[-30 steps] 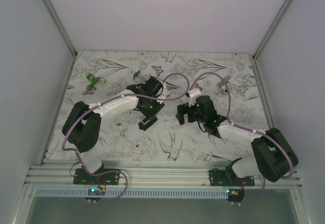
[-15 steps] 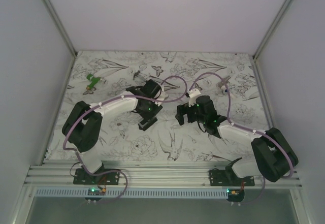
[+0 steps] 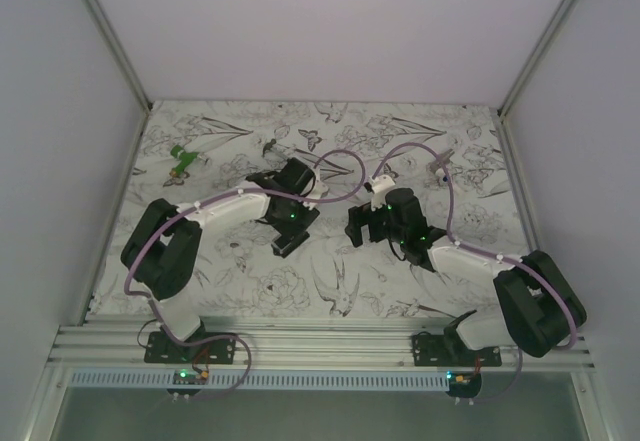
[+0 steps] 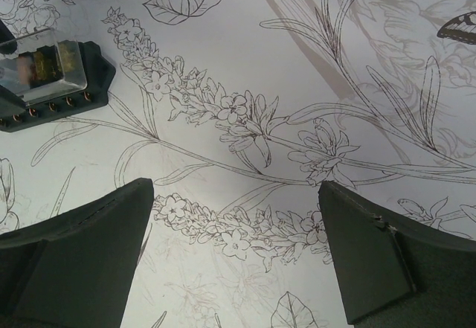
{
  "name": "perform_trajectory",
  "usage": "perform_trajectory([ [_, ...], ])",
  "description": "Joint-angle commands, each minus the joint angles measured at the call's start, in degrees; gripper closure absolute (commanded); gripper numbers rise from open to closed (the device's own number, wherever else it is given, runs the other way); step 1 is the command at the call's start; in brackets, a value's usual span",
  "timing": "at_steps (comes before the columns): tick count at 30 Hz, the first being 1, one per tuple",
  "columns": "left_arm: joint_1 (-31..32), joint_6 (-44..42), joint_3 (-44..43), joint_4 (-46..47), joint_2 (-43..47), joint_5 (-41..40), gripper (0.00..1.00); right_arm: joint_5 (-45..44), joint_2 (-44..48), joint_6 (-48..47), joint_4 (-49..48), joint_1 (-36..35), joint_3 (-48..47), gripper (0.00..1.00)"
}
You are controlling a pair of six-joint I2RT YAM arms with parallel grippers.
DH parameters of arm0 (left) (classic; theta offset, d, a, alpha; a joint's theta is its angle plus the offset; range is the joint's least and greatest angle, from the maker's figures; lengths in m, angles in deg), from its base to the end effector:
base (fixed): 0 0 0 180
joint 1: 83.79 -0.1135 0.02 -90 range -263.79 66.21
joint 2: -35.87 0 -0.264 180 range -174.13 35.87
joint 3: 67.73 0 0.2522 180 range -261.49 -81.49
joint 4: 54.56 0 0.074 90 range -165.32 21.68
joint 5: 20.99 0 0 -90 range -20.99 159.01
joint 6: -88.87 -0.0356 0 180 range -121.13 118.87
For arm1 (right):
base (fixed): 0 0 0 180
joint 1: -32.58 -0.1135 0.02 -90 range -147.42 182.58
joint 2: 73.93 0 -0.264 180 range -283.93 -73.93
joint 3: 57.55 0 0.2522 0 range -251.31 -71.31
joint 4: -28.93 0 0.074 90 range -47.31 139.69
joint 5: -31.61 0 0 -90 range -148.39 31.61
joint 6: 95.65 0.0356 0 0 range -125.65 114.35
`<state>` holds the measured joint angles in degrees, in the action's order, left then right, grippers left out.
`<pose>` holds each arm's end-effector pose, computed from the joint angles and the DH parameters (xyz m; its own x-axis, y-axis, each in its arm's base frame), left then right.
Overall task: Snap on the fuse box
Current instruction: Adjust the fuse box base at the center of the board.
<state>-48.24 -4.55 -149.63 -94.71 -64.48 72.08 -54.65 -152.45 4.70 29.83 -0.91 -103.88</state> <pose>0.2948 -0.2130 0.1999 -0.6572 0.5429 -0.5228 0.6436 0.7652 -0.0146 0.2261 0.1524 0.1781 -0.5550 -0.1523 -0.8178 -0.5047 0.8431 0.1856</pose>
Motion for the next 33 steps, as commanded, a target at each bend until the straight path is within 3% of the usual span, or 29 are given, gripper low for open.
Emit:
perform_trajectory([
  [1,-0.5,0.5,2.2,-0.8,0.1,-0.1,0.47,1.1,-0.3,0.6,-1.2,0.4,-1.0,0.0],
  [11,-2.5,4.3,6.3,2.8,6.4,1.1,0.32,4.8,-0.1,0.5,-1.5,0.4,-1.7,0.0],
  [18,-3.5,12.6,11.7,7.4,15.4,2.8,0.21,10.5,-3.1,1.8,-1.2,-1.1,-6.1,0.0],
  [24,-7.3,22.8,16.2,8.5,19.4,-0.1,0.35,11.0,-7.5,2.9,-1.5,-3.1,-10.5,0.01],
  [33,-9.5,27.1,18.5,10.3,17.4,0.1,0.42,12.5,-15.1,4.1,-0.2,-5.1,-16.7,0.02],
])
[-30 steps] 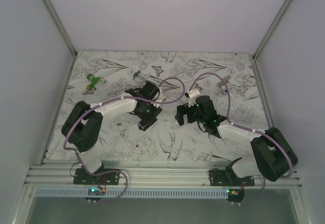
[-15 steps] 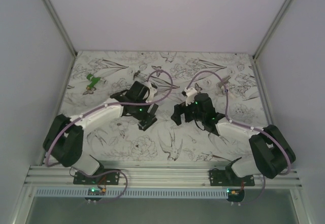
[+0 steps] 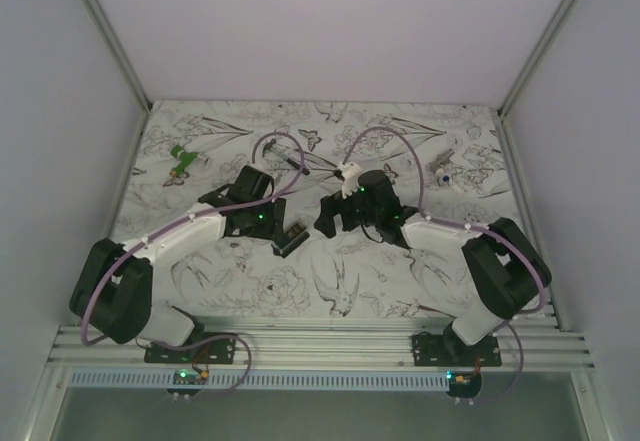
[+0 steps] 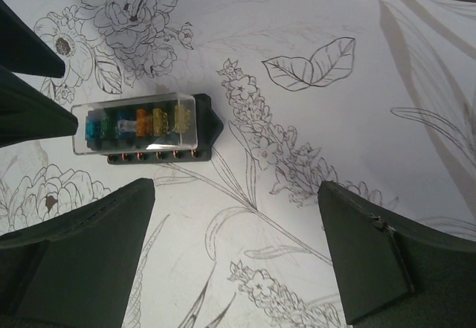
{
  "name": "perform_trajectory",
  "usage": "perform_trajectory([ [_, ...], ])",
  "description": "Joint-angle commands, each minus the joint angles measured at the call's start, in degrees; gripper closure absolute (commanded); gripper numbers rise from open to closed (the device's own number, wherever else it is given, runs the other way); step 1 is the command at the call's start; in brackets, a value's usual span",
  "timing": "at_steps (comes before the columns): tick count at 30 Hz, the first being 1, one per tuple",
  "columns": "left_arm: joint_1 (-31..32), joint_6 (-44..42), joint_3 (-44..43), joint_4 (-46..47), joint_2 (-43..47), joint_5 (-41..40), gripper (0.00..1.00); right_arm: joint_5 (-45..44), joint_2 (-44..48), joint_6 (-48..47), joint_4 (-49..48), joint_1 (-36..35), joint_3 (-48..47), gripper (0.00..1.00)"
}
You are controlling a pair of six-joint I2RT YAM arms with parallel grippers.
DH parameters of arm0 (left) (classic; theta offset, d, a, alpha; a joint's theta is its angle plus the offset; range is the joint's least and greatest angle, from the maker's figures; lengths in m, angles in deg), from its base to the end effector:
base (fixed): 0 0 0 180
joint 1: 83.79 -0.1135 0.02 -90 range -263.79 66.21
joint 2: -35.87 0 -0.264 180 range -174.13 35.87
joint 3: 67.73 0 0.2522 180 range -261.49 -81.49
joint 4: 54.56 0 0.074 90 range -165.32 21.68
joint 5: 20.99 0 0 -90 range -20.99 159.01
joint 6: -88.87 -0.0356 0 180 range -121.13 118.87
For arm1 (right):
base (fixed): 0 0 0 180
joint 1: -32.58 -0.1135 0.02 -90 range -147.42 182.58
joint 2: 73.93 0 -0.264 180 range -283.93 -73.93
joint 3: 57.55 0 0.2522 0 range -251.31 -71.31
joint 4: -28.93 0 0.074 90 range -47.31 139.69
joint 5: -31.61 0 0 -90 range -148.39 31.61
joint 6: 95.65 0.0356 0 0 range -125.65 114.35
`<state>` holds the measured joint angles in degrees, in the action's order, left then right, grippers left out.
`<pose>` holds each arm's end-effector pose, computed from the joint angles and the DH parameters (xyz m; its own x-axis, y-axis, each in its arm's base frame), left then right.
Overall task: Snap on the fuse box
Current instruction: Adjust the fuse box base at the center of the board, then close the fuse box cover on the fuse box base.
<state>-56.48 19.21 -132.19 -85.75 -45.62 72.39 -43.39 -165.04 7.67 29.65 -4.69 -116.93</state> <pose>0.2612 -0.1372 0.2190 -0.7926 0.0188 -0.6094 0.2319 0.9337 -0.2728 0.2579 0.2078 0.1867 -0.5903 -0.1696 -0.7892 -0.6400 0.6942 0.3296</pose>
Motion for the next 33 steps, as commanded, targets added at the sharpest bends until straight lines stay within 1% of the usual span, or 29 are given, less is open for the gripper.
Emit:
perform_trajectory([
  [1,-1.4,3.7,1.1,1.4,-2.1,-0.1,0.43,1.3,-3.1,1.1,0.3,-1.4,-4.3,0.03],
  [6,-2.7,6.0,2.7,1.5,-3.7,-1.2,0.5,2.2,-5.9,1.4,1.2,-2.0,-7.2,0.04],
  [11,-3.6,7.4,4.3,1.7,-3.9,-0.3,0.54,4.7,-9.0,2.2,1.9,-2.3,-10.1,0.07],
  [16,-4.4,8.6,5.8,2.1,-3.7,0.7,0.55,7.6,-12.5,3.1,2.8,-2.5,-12.9,0.12],
  [22,-4.3,8.2,5.5,2.4,-5.5,3.2,0.56,9.9,-16.9,3.6,4.2,-2.6,-15.0,0.32],
  [25,-4.4,8.1,5.1,2.6,-6.4,4.1,0.58,11.0,-18.8,3.6,5.2,-2.5,-15.6,0.45],
  [30,-4.2,7.8,4.2,2.8,-9.2,6.4,0.63,12.7,-21.6,4.0,6.9,-2.5,-16.2,0.65],
  [32,-4.1,7.9,3.7,2.9,-10.8,7.3,0.66,12.7,-22.7,4.1,9.4,-2.5,-17.0,0.73],
  [33,-4.0,7.9,3.5,2.8,-11.5,7.6,0.68,12.5,-23.3,4.1,11.1,-2.5,-17.2,0.75],
])
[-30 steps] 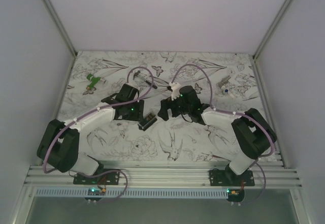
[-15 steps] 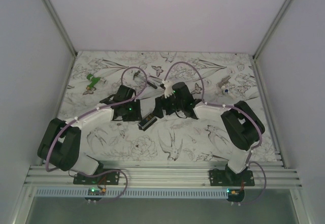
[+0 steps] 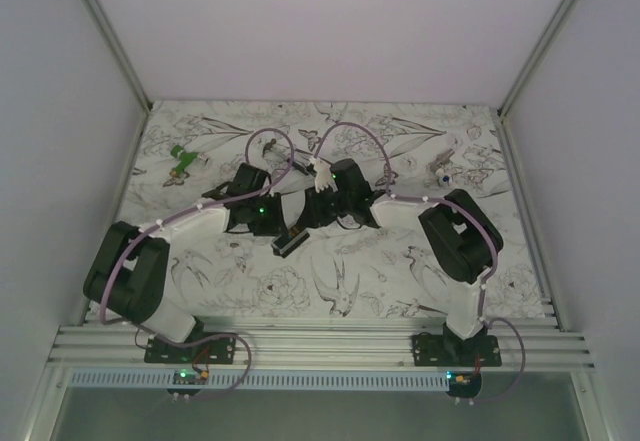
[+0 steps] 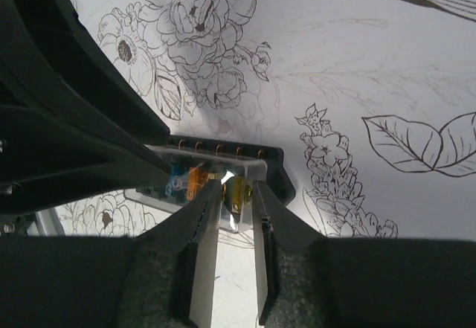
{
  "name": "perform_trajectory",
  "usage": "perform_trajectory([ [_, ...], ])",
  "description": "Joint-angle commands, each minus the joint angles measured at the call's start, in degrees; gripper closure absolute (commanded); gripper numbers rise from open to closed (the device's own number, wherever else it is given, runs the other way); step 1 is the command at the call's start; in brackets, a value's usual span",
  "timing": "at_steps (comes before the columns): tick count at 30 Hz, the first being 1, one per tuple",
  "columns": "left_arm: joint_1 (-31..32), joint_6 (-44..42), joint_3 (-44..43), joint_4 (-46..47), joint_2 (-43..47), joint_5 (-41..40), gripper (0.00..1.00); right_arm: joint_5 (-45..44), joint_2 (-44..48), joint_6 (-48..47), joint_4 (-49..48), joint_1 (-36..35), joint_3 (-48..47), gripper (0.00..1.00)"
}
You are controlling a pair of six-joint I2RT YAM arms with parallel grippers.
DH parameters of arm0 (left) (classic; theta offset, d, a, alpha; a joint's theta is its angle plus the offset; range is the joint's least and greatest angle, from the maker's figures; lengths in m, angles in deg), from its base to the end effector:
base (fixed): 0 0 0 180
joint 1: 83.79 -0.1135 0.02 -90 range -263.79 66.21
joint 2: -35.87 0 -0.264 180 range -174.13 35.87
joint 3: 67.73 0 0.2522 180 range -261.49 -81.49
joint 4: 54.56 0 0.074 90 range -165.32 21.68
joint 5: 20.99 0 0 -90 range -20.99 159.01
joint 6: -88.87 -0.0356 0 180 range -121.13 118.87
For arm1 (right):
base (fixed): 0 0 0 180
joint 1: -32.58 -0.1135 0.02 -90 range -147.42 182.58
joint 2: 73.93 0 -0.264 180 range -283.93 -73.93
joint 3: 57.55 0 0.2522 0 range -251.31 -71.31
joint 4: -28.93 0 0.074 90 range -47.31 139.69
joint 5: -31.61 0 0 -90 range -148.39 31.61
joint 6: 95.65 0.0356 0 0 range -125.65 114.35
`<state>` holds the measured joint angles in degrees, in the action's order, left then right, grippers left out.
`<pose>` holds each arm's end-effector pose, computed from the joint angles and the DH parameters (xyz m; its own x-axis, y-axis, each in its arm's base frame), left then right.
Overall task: Snap on the fuse box
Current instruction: Close the fuse box cover on the fuse box base.
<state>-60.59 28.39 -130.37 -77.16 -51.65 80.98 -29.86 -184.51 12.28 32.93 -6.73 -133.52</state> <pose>0.2829 -0.1293 0.1909 -0.8429 -0.1632 -0.5128 0.1137 0.8774 -0.4660 0.3008 0.2682 0.1517 -0.7196 -0.2396 -0.6517 -0.6557 0.5435 0.5241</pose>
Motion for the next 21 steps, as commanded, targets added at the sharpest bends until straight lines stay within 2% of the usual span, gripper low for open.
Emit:
perform_trajectory([
  [1,0.2,-1.2,1.5,-5.6,-6.2,-0.7,0.69,-1.6,-4.3,-0.4,9.4,-0.4,-0.7,0.76],
  [6,1.4,-1.1,-0.3,-5.4,-10.4,1.6,0.76,-3.9,-5.6,0.5,17.6,-0.4,0.1,0.79],
  [9,3.5,-0.8,-1.8,-5.2,-13.2,2.5,0.81,-5.4,-4.3,1.3,18.9,-0.5,2.7,0.82],
  [13,5.1,1.3,-3.1,-4.2,-15.6,6.1,0.83,-7.2,0.4,1.1,18.7,-0.4,6.2,0.82],
  [16,7.6,4.0,-4.2,-2.7,-15.4,8.0,0.81,-9.2,4.7,0.2,16.7,-0.2,8.0,0.75],
  [21,10.0,11.5,-4.7,0.5,-13.7,9.3,0.78,-9.9,9.1,-1.3,15.7,0.0,5.8,0.63],
])
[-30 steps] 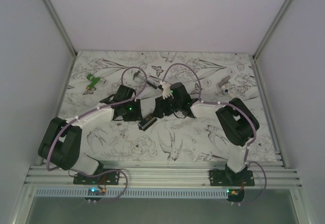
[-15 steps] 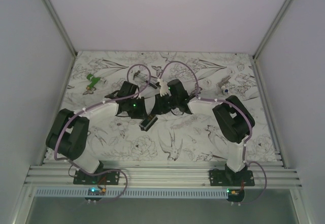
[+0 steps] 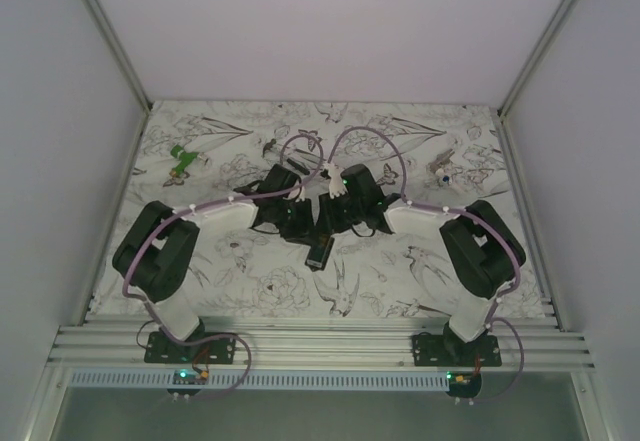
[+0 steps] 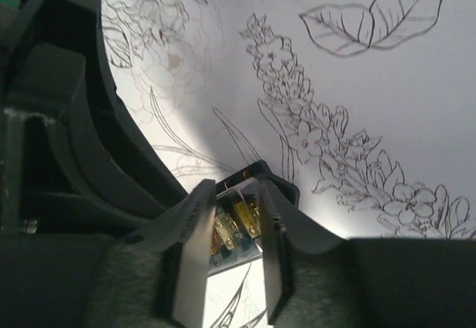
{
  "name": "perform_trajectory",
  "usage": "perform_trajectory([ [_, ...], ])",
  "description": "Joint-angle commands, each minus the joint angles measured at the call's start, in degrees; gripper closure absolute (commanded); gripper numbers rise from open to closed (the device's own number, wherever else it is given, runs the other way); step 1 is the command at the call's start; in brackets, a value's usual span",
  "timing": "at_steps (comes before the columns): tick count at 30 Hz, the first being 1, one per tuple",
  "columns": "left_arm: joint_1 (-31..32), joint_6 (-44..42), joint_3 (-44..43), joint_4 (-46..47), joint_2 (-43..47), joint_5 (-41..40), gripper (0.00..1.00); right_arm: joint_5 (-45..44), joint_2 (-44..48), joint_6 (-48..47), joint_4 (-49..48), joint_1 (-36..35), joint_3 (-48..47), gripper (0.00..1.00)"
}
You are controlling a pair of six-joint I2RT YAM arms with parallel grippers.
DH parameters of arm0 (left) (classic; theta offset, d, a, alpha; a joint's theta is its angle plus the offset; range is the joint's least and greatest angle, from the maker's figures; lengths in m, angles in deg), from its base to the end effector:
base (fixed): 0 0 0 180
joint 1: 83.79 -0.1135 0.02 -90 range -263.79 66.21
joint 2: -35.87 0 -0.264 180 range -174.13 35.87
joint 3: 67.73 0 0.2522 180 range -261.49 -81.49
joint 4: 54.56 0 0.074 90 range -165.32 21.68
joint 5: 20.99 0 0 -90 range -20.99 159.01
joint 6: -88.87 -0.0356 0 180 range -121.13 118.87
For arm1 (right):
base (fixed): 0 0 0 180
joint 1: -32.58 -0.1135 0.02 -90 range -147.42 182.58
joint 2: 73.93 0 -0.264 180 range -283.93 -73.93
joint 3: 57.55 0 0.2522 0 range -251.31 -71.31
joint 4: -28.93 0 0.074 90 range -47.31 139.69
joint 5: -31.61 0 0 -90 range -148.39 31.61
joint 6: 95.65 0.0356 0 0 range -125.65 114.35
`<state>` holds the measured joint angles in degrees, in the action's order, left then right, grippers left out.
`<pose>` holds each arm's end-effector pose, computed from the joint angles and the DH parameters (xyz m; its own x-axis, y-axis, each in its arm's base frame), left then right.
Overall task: Snap on the fuse box
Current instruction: Close the fuse box cover on the fuse box base.
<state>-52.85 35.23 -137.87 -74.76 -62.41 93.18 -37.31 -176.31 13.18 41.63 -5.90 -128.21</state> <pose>0.2937 -0.1931 0.1763 -0.9325 -0.0716 -0.3539 0.1858 0.7452 -0.6404 0.2799 0.2388 0.1637 -0.7709 -0.2280 -0.5948 -0.5630 0.6806 0.4688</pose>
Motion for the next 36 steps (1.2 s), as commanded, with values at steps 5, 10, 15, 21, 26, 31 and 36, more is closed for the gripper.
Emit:
perform_trajectory([
  [5,3.6,10.7,4.2,1.4,1.8,-4.5,0.69,-4.4,6.7,-1.5,5.9,-0.6,1.1,0.52],
  [10,3.9,11.9,6.3,1.4,7.6,-8.9,0.65,-7.6,15.1,0.8,5.3,0.9,6.2,0.46],
  [15,4.1,12.0,5.9,1.5,6.0,-9.1,0.66,-6.3,19.1,2.8,4.5,1.7,10.4,0.44],
  [21,5.0,11.6,3.9,1.9,2.1,-8.9,0.74,-1.3,17.1,7.7,-2.2,1.7,14.2,0.49],
  [26,5.6,12.1,3.8,2.1,0.6,-8.7,0.81,1.5,13.3,9.8,-6.0,1.7,15.0,0.56],
  [31,5.8,13.8,5.6,2.5,-0.2,-9.7,0.92,4.0,8.4,10.5,-8.4,1.4,15.0,0.67],
  [36,6.5,15.6,7.3,4.3,-0.9,-9.9,0.97,5.6,4.2,9.6,-8.3,0.6,12.5,0.75],
])
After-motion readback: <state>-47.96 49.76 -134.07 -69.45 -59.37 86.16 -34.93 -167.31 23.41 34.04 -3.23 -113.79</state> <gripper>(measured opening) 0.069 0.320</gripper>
